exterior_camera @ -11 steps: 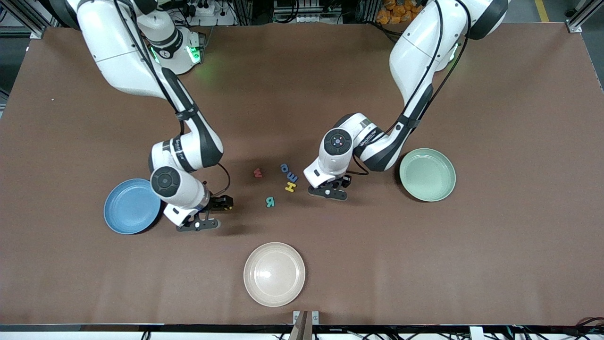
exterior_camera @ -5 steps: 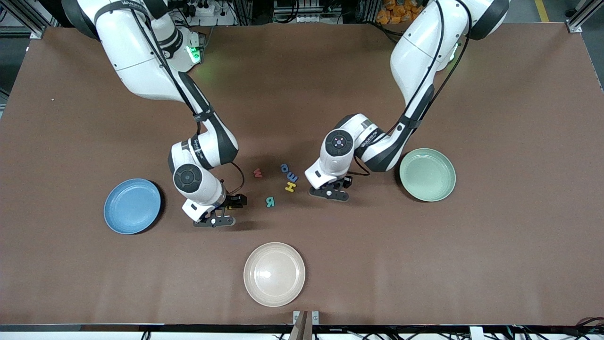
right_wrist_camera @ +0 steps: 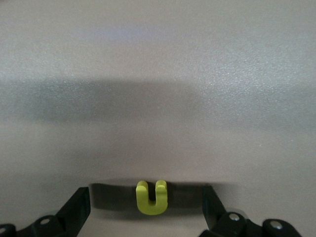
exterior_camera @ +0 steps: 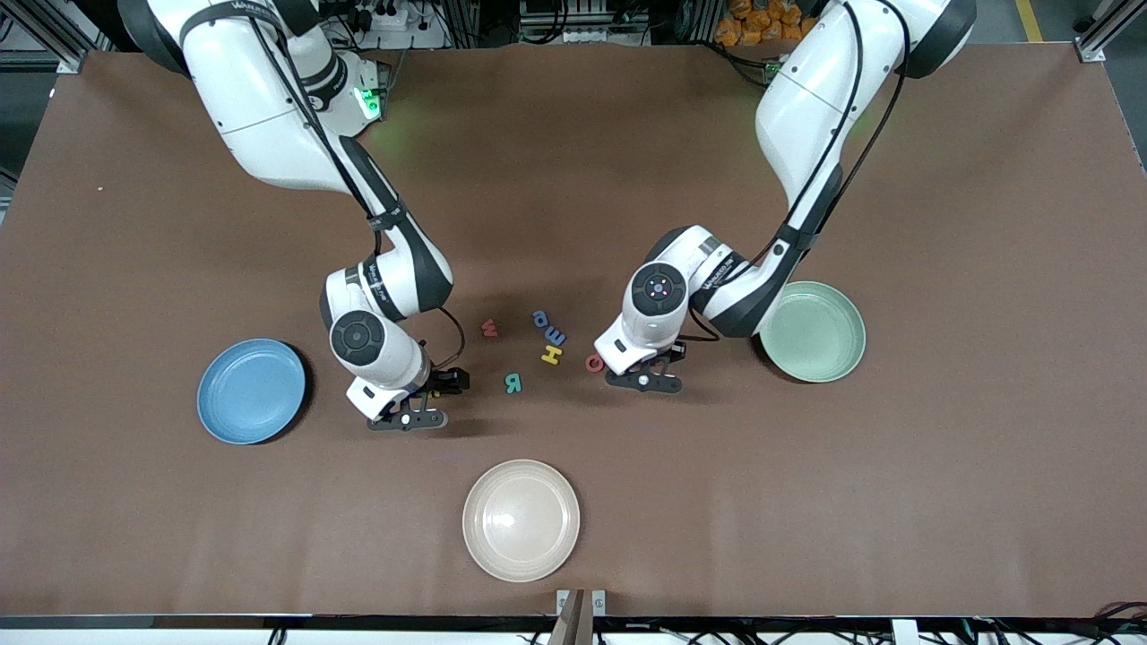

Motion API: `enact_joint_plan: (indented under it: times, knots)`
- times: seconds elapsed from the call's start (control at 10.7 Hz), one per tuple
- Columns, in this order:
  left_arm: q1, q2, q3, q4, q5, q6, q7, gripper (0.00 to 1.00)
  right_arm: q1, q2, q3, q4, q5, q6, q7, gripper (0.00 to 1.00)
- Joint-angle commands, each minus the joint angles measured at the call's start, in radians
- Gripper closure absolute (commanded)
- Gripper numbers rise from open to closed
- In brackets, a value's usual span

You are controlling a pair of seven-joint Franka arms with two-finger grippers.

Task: Sort upper and lower case letters into plates
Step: 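Drop the M on the green plate while the right gripper drops u on blue plate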

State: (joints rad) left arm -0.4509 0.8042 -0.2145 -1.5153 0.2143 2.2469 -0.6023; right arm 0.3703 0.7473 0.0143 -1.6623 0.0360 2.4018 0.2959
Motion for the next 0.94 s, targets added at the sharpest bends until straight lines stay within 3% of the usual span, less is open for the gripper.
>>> enact_joint_plan:
  times: [0.0,0.19,0.28,0.37,0.56,0.66,0.84]
  knots:
    - [0.056,-0.043,-0.009,0.007,-0.029,-0.081,0.102,0.93,0.005,-0.002,-0.004,-0.008,-0.002,-0.004,0.017,0.00]
    - [0.089,-0.077,-0.016,0.004,-0.044,-0.156,0.179,0.94,0.004,-0.005,-0.004,-0.016,-0.004,-0.004,0.017,0.00]
    - [0.112,-0.100,-0.016,-0.005,-0.044,-0.205,0.237,0.94,0.004,-0.006,-0.005,-0.016,-0.008,-0.003,0.013,0.75]
    - [0.153,-0.131,-0.016,-0.013,-0.047,-0.261,0.337,0.94,0.004,-0.009,-0.005,-0.016,-0.008,-0.003,0.014,1.00]
    - [0.240,-0.198,-0.016,-0.064,-0.049,-0.366,0.513,0.94,0.002,-0.009,-0.007,-0.014,-0.008,-0.003,0.006,1.00]
    - [0.300,-0.241,-0.016,-0.145,-0.035,-0.356,0.583,0.94,0.002,-0.009,-0.005,-0.014,-0.008,-0.003,0.006,1.00]
    - [0.383,-0.315,-0.016,-0.328,-0.030,-0.202,0.674,0.94,0.002,-0.017,-0.007,-0.013,-0.008,-0.003,0.012,1.00]
